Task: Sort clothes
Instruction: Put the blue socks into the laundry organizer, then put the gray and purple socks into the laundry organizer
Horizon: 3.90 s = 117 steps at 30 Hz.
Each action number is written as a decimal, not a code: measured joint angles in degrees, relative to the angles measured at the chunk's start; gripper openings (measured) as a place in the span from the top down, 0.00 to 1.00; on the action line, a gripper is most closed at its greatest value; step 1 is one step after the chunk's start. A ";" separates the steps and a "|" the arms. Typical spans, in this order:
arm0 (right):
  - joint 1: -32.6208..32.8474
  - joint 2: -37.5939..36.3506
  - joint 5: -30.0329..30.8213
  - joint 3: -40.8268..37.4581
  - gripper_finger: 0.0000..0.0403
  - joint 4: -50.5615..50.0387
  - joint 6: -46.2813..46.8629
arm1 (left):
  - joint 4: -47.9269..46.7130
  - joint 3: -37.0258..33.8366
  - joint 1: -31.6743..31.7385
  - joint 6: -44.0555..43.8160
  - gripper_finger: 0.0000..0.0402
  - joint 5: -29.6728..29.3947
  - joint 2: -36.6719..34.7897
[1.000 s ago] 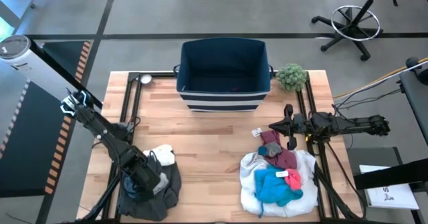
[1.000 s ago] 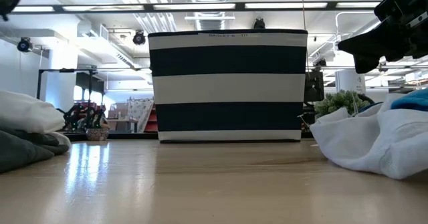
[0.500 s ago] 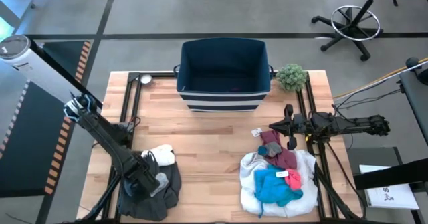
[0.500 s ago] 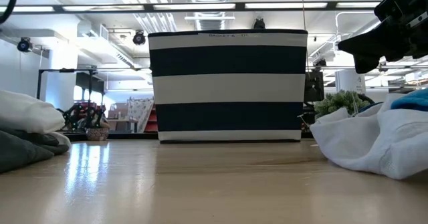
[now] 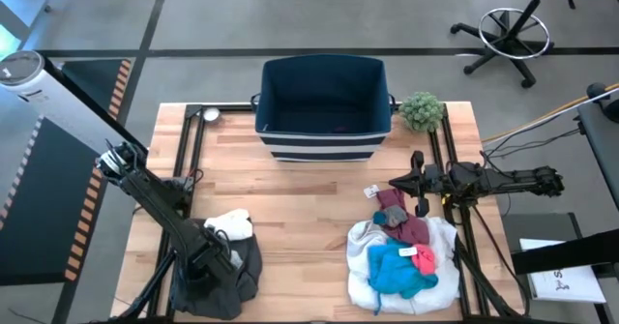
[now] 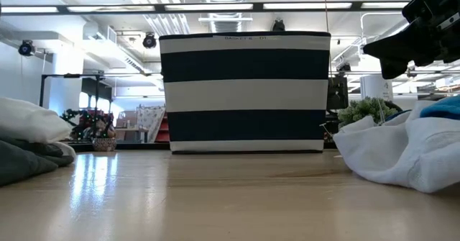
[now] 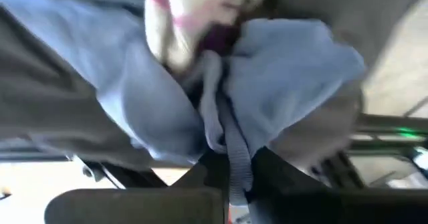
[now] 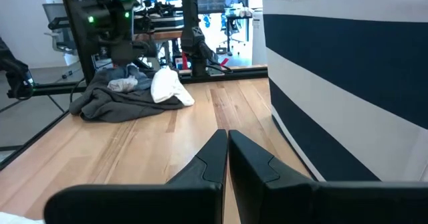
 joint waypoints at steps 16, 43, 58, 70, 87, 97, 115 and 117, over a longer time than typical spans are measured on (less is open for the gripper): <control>0.00 -0.01 0.00 -0.01 1.00 0.00 -0.01 | -8.41 15.39 4.26 -6.37 0.99 -31.39 -12.64; 0.01 0.00 0.02 -0.01 1.00 0.00 0.00 | 13.91 27.25 33.19 42.35 1.00 -61.34 -15.44; 0.00 -0.01 0.02 0.00 1.00 0.00 -0.02 | 41.73 27.22 60.69 63.36 1.00 -33.46 -12.14; -0.01 -0.02 0.00 -0.01 1.00 -0.02 -0.02 | 49.96 35.93 71.86 65.67 1.00 -22.37 1.81; -0.01 -0.02 0.00 -0.01 1.00 -0.01 -0.02 | 24.80 63.48 72.49 69.90 1.00 -22.32 20.59; 0.00 -0.02 0.00 -0.01 1.00 0.00 0.00 | 15.51 58.81 74.22 71.89 0.99 -22.79 22.73; 0.00 -0.02 0.00 -0.01 1.00 0.00 0.00 | 7.47 59.32 73.92 71.00 0.47 -30.34 21.12; 0.01 -0.02 0.00 -0.01 1.00 0.00 -0.02 | 4.34 60.61 73.19 72.08 0.44 -30.47 20.77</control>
